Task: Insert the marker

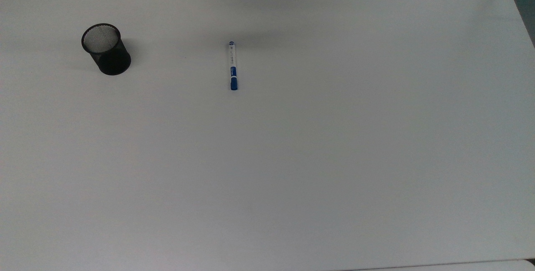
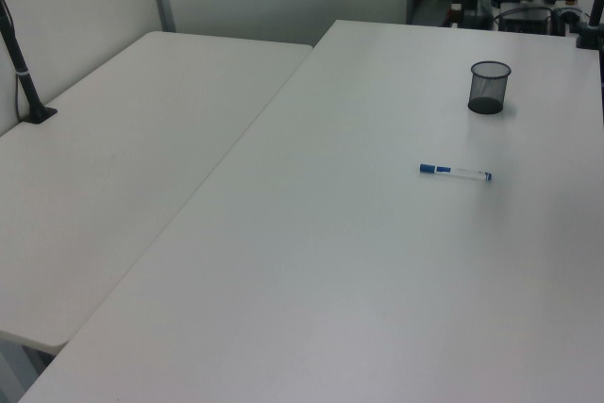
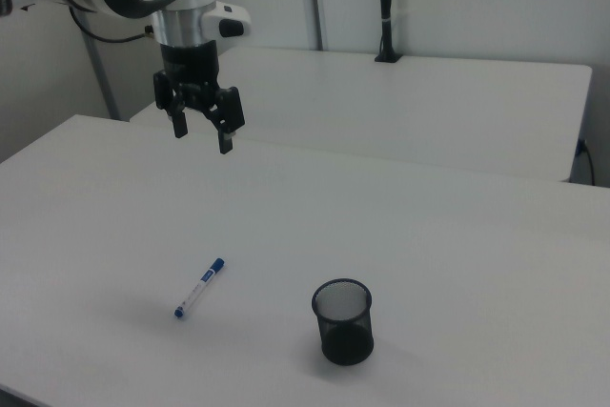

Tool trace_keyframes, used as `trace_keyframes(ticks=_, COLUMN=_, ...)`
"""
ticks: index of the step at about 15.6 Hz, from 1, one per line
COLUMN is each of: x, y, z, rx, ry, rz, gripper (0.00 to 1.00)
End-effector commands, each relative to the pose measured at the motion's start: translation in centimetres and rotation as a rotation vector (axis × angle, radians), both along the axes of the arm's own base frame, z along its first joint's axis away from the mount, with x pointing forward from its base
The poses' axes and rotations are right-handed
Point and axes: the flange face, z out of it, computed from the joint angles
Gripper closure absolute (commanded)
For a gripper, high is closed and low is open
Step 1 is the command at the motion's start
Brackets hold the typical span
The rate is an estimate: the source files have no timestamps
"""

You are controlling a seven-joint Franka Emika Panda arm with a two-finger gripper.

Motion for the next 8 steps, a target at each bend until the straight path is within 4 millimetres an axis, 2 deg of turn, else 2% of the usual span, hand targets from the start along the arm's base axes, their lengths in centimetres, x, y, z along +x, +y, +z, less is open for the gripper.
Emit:
trace_keyframes(ticks=1, x=-1.01, y=-0.14, z=0.24, rx=-0.005, ry=0.021, rz=0.018, gripper=0.0)
trace_keyframes(ticks=8, x=-0.86, y=-0.55, z=1.12, rx=-0.008, ry=0.004, rz=0.012, gripper=0.0)
